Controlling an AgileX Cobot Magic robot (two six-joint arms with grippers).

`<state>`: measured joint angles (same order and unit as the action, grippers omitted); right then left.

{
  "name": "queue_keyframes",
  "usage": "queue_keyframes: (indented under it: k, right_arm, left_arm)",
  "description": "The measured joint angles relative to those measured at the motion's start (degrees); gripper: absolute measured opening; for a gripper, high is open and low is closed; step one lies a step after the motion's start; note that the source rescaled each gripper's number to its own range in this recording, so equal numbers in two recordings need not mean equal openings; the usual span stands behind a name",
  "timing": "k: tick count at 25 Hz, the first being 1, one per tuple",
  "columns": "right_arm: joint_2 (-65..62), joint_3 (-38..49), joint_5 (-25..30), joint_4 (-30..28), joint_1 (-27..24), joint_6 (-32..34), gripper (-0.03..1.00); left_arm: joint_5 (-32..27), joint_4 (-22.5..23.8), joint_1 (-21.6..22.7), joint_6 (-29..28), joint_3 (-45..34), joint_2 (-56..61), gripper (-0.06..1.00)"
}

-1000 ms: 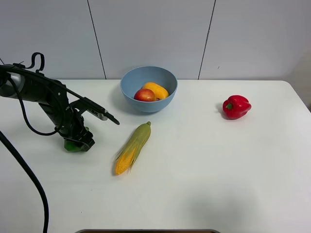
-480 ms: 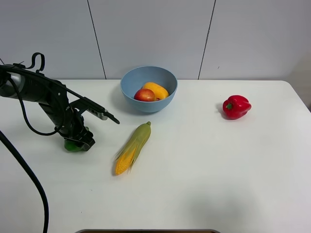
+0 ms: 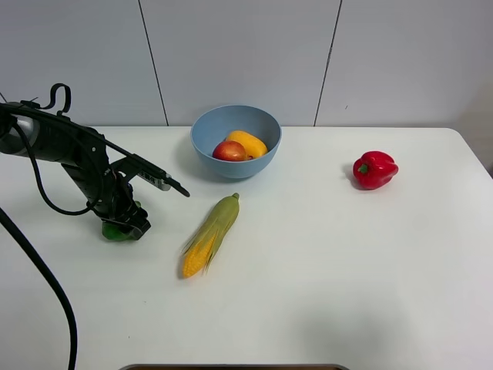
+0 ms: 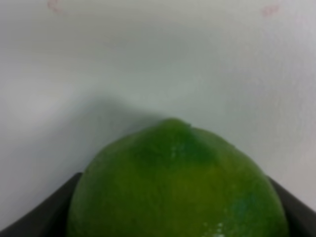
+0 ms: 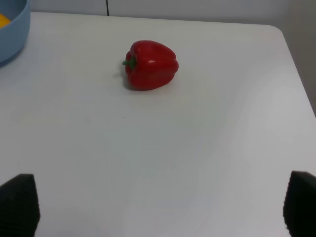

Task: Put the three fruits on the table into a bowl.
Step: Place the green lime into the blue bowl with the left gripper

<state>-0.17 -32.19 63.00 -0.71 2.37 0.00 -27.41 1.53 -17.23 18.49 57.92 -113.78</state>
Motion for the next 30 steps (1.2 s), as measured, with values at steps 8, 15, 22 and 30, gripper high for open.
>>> queue_keyframes:
  k: [8,15,22,30]
  right_arm:
    - [0.00,0.00,0.00,0.00,0.00,0.00,1.00]
    - [0.00,0.00,0.00,0.00,0.00,0.00,1.00]
    - [0.00,0.00,0.00,0.00,0.00,0.00,1.00]
    - [0.00,0.00,0.00,0.00,0.00,0.00,1.00]
  left_arm:
    - [0.00,0.01,0.00,0.00,0.00,0.00,0.02]
    - [-0.16,0.01,0.00,0.00,-0.05,0.52,0.02]
    - [-1.74,0.06,0.00,0.00,-0.05,4.31,0.02]
    - [-2.87,-0.16,0.00,0.00,-0.05,11.76,0.02]
